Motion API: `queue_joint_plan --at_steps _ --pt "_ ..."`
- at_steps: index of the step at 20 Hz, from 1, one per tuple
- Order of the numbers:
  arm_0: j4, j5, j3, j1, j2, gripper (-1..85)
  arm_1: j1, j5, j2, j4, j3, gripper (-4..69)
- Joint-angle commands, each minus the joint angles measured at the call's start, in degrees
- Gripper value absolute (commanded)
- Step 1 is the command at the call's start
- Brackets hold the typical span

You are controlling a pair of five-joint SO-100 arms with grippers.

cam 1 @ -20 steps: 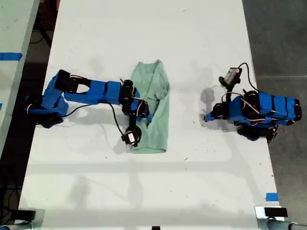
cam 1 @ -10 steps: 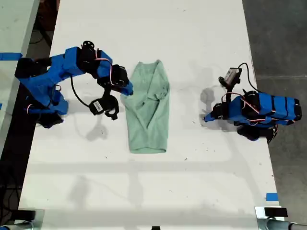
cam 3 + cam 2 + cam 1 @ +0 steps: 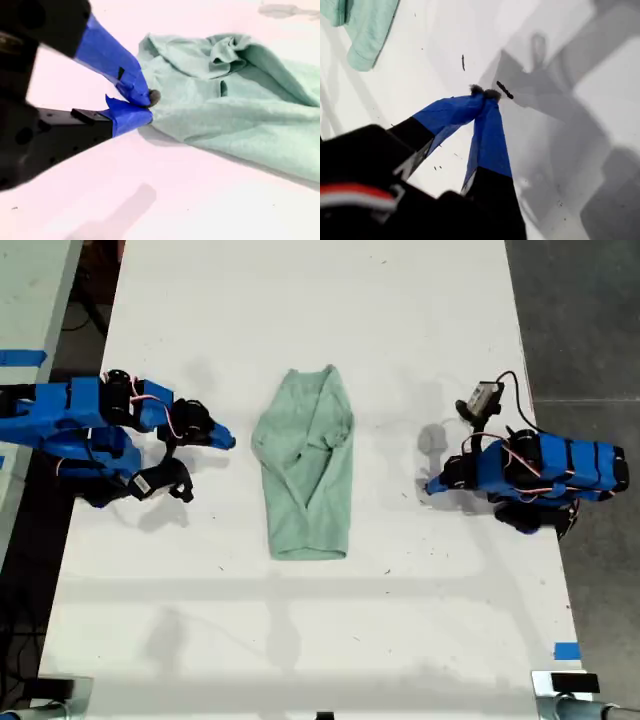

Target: Fold t shirt

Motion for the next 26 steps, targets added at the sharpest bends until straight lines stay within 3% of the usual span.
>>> queue_joint_plan --at_steps 1,4,8,26 --pt "-4.2 -0.8 11.2 -0.2 12.0 0.0 -0.6 0.4 0.6 -0.3 1.9 -1.4" --pt "-1.8 -1.0 20.5 -1.0 25.9 0.0 -0.8 0.7 0.6 -0.3 1.9 -1.4" --pt "8.9 -1.8 26.3 -1.3 45.4 0.0 -0.8 0.9 0.6 -0.3 1.9 -1.3" --pt "9.1 -1.6 26.4 0.1 45.5 0.0 -1.0 1.7 0.6 -0.2 1.9 -1.3"
